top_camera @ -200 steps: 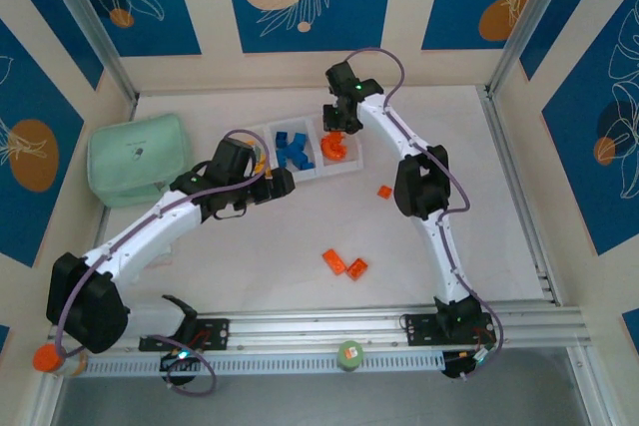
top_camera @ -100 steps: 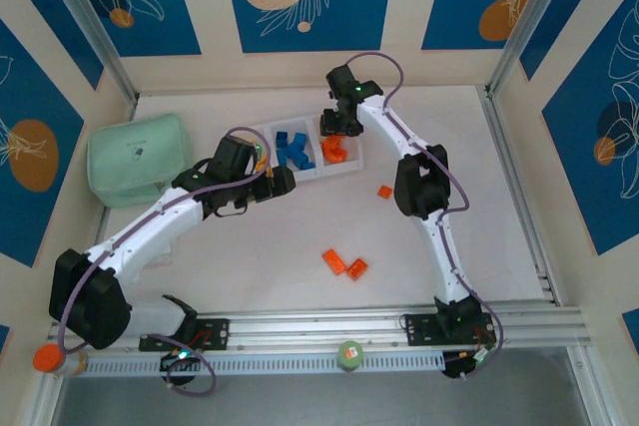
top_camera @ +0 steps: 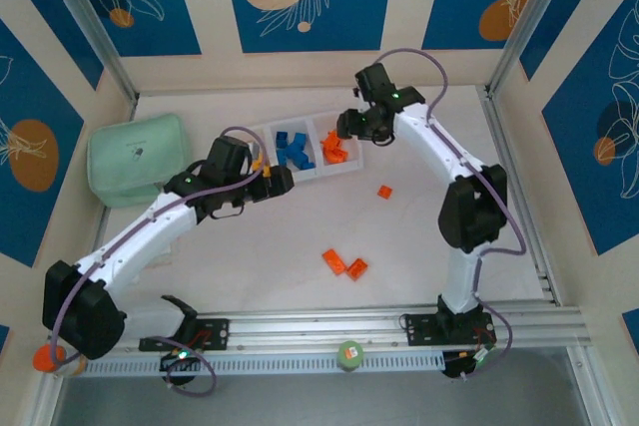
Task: Sort the legos into containers by color
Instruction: Place the lego in the container, then pick up the lego from the middle-right of the table.
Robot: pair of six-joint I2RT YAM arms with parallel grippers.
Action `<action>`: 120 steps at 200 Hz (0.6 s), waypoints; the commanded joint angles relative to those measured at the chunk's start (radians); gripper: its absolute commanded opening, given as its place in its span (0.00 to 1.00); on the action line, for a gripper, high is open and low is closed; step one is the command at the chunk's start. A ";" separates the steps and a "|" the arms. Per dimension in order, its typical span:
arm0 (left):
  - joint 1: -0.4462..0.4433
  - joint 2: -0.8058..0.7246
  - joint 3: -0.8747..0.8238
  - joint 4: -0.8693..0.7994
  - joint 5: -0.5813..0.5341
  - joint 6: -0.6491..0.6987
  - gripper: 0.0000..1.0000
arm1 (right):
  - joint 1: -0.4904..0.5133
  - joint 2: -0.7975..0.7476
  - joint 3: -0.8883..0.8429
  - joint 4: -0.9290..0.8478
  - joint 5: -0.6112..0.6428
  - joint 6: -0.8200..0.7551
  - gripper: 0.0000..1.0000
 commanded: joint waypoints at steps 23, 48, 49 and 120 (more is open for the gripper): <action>-0.042 -0.019 -0.055 0.035 0.024 -0.017 0.99 | -0.027 -0.158 -0.257 0.052 -0.003 0.075 0.67; -0.083 -0.004 -0.067 0.070 0.010 -0.039 0.99 | -0.041 -0.214 -0.378 0.068 0.021 0.110 0.69; -0.086 -0.003 -0.067 0.072 0.009 -0.040 0.99 | -0.041 -0.217 -0.382 0.069 0.023 0.111 0.69; -0.196 0.104 -0.030 0.136 -0.035 -0.079 0.99 | -0.060 -0.216 -0.600 0.179 0.011 0.196 0.75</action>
